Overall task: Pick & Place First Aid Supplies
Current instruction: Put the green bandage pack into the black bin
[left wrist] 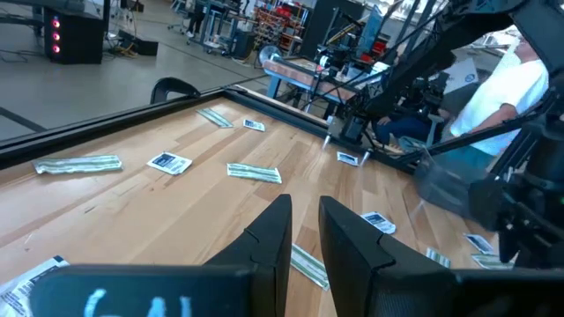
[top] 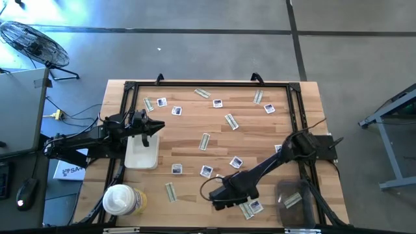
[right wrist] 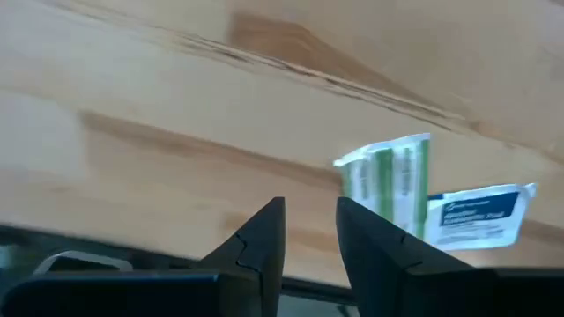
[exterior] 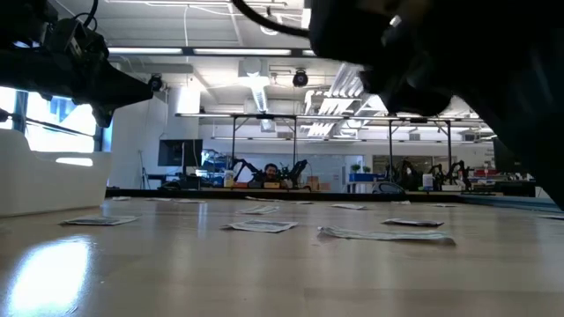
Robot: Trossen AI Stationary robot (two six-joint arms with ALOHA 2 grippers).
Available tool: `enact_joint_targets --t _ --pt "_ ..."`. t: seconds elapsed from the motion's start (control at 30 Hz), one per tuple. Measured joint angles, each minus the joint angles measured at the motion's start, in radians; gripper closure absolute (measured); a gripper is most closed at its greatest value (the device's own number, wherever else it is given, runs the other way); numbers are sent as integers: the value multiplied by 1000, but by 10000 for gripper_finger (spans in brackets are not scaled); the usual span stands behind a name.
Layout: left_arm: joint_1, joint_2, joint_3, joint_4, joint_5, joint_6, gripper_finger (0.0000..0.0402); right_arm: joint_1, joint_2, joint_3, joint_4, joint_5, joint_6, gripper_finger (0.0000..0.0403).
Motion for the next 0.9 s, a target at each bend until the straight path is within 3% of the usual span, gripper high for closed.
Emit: enact_joint_targets --t 0.9 --pt "0 0 0 0 -1 0 341 3 63 -30 2 -16 -54 305"
